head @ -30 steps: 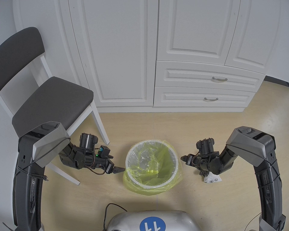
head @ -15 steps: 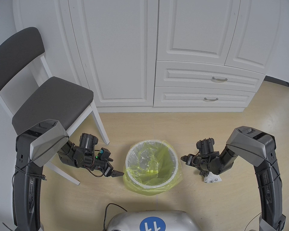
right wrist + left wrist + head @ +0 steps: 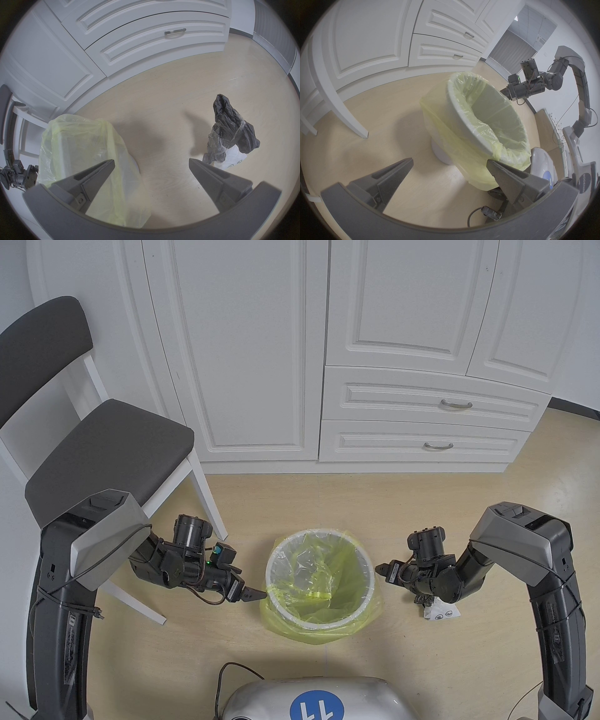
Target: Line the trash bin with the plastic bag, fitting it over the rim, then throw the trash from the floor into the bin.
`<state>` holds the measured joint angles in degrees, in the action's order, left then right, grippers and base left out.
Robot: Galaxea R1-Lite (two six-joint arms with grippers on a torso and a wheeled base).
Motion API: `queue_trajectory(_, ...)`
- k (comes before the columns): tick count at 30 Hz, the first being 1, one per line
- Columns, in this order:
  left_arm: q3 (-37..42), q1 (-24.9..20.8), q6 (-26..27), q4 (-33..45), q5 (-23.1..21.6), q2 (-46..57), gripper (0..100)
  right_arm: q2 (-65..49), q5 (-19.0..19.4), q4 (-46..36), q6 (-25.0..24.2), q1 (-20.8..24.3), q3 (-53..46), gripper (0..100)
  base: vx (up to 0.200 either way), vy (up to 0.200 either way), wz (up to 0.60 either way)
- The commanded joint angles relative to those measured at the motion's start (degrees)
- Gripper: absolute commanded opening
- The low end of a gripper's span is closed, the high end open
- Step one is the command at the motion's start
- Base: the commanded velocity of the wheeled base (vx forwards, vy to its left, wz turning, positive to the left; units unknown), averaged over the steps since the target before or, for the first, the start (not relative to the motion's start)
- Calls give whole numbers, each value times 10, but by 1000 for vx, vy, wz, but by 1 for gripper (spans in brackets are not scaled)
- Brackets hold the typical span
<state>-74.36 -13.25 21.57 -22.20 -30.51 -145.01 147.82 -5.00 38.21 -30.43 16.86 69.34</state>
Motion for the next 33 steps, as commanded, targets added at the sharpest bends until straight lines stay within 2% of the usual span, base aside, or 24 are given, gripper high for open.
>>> queue_trajectory(1, -5, -5, -5, -7, 6, -6, 100, 0, 0, 0, 0, 0, 0, 100, 0, 0, 0)
queue_trajectory(7, -17, -7, -3, -7, 40, -26, 100, 0, 0, 0, 0, 0, -1, 100, 0, 0, 0)
queue_trajectory(8, -34, -9, 1, 6, 56, -36, 100, 0, 0, 0, 0, 0, 0, 100, 0, 0, 0)
queue_trajectory(11, -60, -9, 3, 36, 64, -40, 100, 0, 0, 0, 0, 0, -1, 100, 0, 0, 0)
queue_trajectory(13, -90, -9, 3, 64, 64, -48, 100, 0, -1, 0, 0, 0, -1, 100, 0, 0, 0)
queue_trajectory(17, -198, -18, 2, 148, 72, -81, 100, 0, -4, 3, 0, 1, -2, 100, 0, 0, 0)
queue_trajectory(18, -198, -18, 2, 148, 72, -81, 100, 0, -4, 3, 0, 1, -2, 100, 0, 0, 0)
queue_trajectory(19, -235, -19, 3, 186, 91, -91, 100, -1, -5, 3, 0, 1, -3, 100, 0, 0, 0)
queue_trajectory(22, -294, -16, 23, 221, 115, -118, 100, 0, -6, 4, 0, 1, -3, 100, 0, 0, 0)
queue_trajectory(25, -323, -14, 32, 244, 123, -129, 100, 0, -6, 6, 0, 1, -3, 100, 0, 0, 0)
queue_trajectory(26, -355, -14, 35, 272, 125, -144, 100, 1, -7, 7, -1, 1, -2, 100, 0, 0, 0)
queue_trajectory(29, -402, -13, 34, 290, 127, -170, 100, 3, -8, 8, -2, -2, 4, 100, 0, 0, 0)
queue_trajectory(33, -402, -5, 34, 267, 126, -186, 100, 5, -8, 9, -5, -7, 10, 100, 0, 0, 0)
